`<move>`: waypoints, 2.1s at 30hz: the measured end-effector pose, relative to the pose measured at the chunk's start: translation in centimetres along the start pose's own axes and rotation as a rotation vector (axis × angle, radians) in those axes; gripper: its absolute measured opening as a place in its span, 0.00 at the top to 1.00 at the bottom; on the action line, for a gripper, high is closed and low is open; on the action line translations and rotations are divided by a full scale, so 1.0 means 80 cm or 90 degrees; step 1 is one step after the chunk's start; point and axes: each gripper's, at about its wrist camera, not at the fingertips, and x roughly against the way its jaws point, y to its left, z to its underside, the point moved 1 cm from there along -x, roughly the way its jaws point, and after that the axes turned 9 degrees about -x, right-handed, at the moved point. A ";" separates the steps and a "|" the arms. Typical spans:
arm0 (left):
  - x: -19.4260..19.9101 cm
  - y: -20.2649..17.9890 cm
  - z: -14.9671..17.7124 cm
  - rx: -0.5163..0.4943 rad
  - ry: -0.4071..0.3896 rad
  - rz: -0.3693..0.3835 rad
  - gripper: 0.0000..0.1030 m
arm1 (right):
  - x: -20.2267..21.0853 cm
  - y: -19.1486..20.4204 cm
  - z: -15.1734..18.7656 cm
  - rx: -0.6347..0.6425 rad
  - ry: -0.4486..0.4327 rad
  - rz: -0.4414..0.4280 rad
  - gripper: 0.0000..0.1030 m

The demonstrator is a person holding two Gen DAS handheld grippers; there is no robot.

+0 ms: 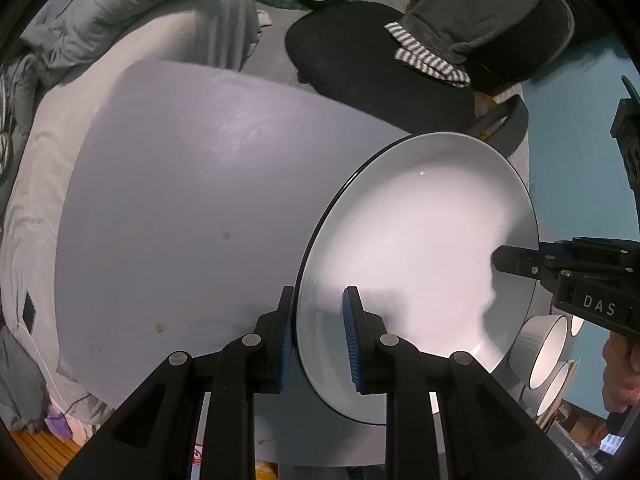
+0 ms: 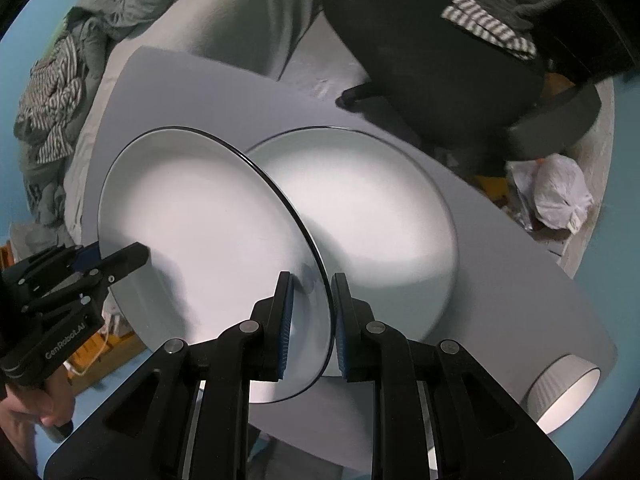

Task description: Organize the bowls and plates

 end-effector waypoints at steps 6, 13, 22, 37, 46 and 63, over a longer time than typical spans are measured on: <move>-0.009 -0.029 -0.015 -0.023 0.007 -0.001 0.78 | 0.007 -0.038 0.000 -0.029 -0.004 -0.007 0.82; -0.027 -0.047 -0.027 -0.032 0.026 -0.009 0.78 | 0.001 -0.067 -0.004 -0.052 0.005 -0.013 0.81; -0.048 -0.051 -0.037 -0.027 0.046 -0.022 0.78 | -0.013 -0.084 -0.014 -0.067 0.027 -0.028 0.81; -0.062 -0.060 -0.046 -0.069 0.073 -0.056 0.76 | -0.025 -0.092 -0.019 -0.130 0.089 -0.049 0.67; -0.059 -0.056 -0.046 -0.075 0.061 -0.054 0.75 | -0.017 -0.090 -0.023 -0.137 0.122 -0.044 0.58; -0.017 -0.055 -0.019 -0.100 0.017 -0.085 0.52 | 0.010 -0.070 -0.007 -0.087 0.070 0.084 0.37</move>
